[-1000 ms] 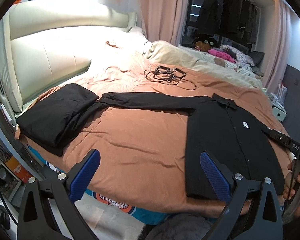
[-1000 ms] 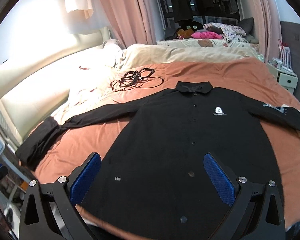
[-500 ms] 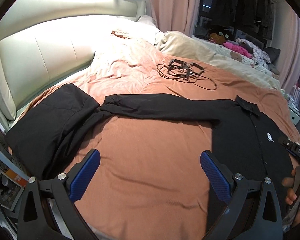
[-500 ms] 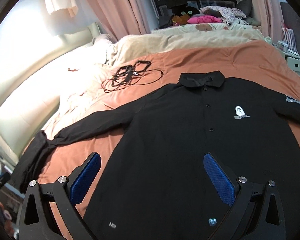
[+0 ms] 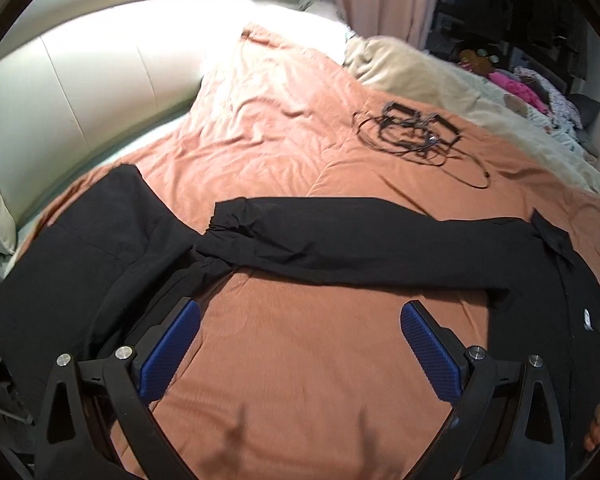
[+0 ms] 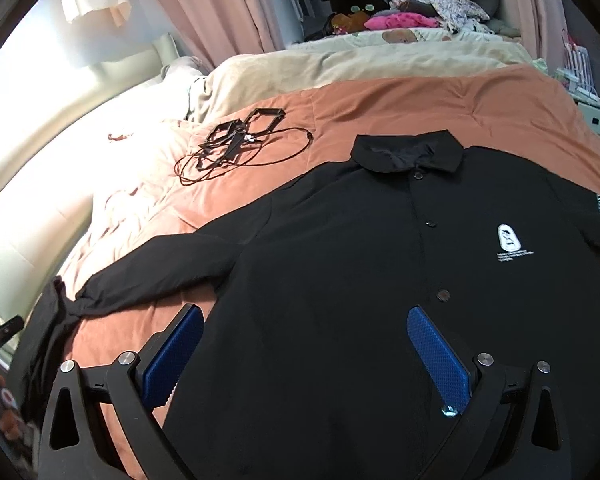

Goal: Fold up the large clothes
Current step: 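Move the left tool to the black sleeve cuff and close on it, then lift the sleeve with the left tool, lay it across the shirt body, open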

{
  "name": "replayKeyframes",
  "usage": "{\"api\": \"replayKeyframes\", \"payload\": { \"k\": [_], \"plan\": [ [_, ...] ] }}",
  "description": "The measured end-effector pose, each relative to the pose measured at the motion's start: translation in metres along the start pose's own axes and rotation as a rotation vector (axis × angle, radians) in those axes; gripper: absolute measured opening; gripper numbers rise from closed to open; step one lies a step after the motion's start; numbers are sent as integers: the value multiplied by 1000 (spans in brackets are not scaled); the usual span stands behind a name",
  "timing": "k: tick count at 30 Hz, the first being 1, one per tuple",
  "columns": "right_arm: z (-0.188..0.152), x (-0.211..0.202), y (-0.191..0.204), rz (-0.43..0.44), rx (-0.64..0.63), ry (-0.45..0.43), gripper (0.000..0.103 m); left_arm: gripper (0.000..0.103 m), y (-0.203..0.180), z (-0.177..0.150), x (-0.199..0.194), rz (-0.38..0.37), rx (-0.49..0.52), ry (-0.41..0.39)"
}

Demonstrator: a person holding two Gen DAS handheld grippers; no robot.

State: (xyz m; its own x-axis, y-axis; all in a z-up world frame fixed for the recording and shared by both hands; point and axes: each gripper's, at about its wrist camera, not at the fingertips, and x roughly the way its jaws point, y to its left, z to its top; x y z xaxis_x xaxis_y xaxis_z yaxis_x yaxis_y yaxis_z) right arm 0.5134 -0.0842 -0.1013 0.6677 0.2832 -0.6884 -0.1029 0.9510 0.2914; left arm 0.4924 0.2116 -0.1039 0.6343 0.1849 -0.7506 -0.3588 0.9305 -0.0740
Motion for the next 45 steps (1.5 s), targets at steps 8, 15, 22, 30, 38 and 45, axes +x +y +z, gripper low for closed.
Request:
{"api": "replayKeyframes", "payload": {
  "k": [8,15,22,30,38,45],
  "plan": [
    [13,48,-8,45,58,70,103,88,1,16,74,26,-43,113],
    [20,75,-12,24,74,92,87,78,4,16,131,72,-89,198],
    [23,89,-6,68,66,114,77,63,15,17,175,117,-159,235],
    [29,109,5,160,114,128,67,8,6,38,156,126,-109,116],
    [21,159,22,333,246,216,35,4,-19,86,92,60,-36,-54],
    [6,188,33,271,260,269,30,4,-63,119,39,-38,28,-162]
  ]
}}
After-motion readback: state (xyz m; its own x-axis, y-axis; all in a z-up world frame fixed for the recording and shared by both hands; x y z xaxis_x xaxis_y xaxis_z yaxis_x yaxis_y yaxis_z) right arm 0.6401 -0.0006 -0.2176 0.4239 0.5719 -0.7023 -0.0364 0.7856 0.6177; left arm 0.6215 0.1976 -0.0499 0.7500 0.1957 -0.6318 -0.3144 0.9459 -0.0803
